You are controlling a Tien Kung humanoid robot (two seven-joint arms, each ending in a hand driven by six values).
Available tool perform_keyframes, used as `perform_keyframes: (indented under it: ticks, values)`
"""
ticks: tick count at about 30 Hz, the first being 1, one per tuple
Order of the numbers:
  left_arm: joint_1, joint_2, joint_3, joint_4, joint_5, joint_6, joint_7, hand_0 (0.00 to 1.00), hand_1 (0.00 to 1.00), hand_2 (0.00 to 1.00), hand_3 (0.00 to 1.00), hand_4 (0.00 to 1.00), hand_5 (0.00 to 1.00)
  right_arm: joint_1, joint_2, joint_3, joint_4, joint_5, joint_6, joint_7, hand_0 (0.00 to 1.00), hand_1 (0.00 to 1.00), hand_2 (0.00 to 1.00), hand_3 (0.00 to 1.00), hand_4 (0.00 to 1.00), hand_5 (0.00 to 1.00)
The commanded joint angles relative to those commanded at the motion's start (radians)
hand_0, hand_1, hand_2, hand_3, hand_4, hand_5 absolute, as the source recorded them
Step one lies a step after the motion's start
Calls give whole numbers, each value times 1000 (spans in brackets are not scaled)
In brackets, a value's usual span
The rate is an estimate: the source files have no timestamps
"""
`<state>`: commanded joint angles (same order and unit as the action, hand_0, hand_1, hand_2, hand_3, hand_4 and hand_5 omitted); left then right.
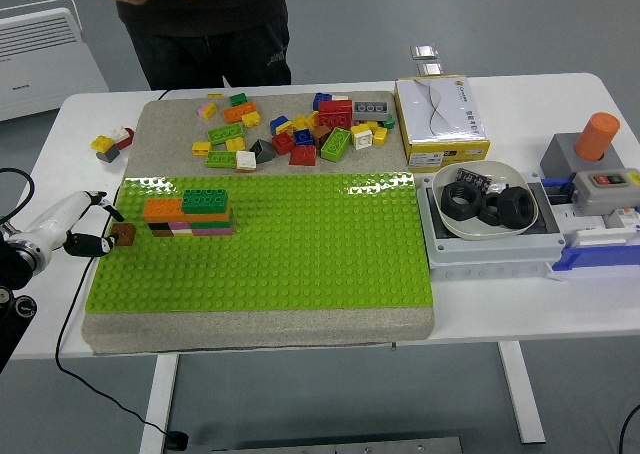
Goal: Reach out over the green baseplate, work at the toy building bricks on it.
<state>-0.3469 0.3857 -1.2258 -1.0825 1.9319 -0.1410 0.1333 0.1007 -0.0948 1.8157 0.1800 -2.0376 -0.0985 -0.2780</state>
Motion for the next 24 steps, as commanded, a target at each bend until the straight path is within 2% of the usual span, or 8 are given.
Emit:
perform_keyframes:
  ticks: [16,24]
  values:
    - [-4,3,4,7,4,-27,17,946,966,973,770,698,2,4,-5,-3,0,-2,0,1,674,652,644,739,893,998]
    - [-1,10,3,-16,-4,-40,24,948,967,974,763,710,2,3,-4,-7,0,0,-1,1,675,652,644,739,894,998]
